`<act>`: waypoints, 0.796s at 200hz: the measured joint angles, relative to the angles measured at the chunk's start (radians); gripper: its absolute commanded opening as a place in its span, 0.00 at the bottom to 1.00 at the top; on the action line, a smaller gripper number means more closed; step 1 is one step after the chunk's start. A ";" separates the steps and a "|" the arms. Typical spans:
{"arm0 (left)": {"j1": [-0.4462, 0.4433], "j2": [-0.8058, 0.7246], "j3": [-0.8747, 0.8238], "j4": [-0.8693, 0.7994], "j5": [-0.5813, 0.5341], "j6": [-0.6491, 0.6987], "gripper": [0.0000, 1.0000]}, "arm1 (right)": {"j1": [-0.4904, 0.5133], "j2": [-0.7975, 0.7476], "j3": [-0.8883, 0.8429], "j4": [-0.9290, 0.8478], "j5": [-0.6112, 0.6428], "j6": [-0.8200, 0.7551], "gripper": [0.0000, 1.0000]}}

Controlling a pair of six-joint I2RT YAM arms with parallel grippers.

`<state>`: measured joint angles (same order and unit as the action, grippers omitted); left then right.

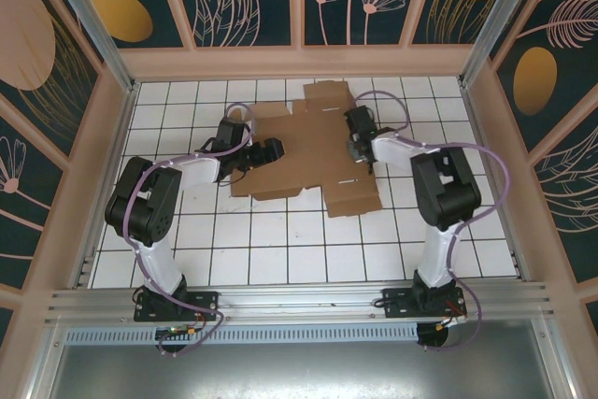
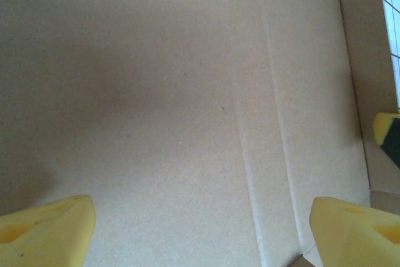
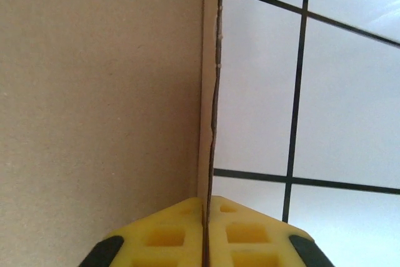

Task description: Fold the paper box

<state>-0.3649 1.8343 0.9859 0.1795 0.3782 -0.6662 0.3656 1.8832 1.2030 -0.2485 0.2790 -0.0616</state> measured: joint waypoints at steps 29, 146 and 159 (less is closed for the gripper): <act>0.000 0.000 0.000 0.002 0.002 0.000 0.89 | -0.151 -0.098 -0.037 0.042 -0.294 0.082 0.67; 0.000 0.000 0.000 0.003 0.007 0.000 0.89 | -0.167 -0.040 -0.056 0.058 -0.440 0.118 0.00; 0.000 0.000 0.000 0.003 0.007 0.000 0.89 | -0.151 -0.034 -0.054 0.054 -0.401 0.109 0.00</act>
<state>-0.3649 1.8343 0.9859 0.1822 0.3855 -0.6666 0.2142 1.8496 1.1488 -0.1947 -0.1223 0.0471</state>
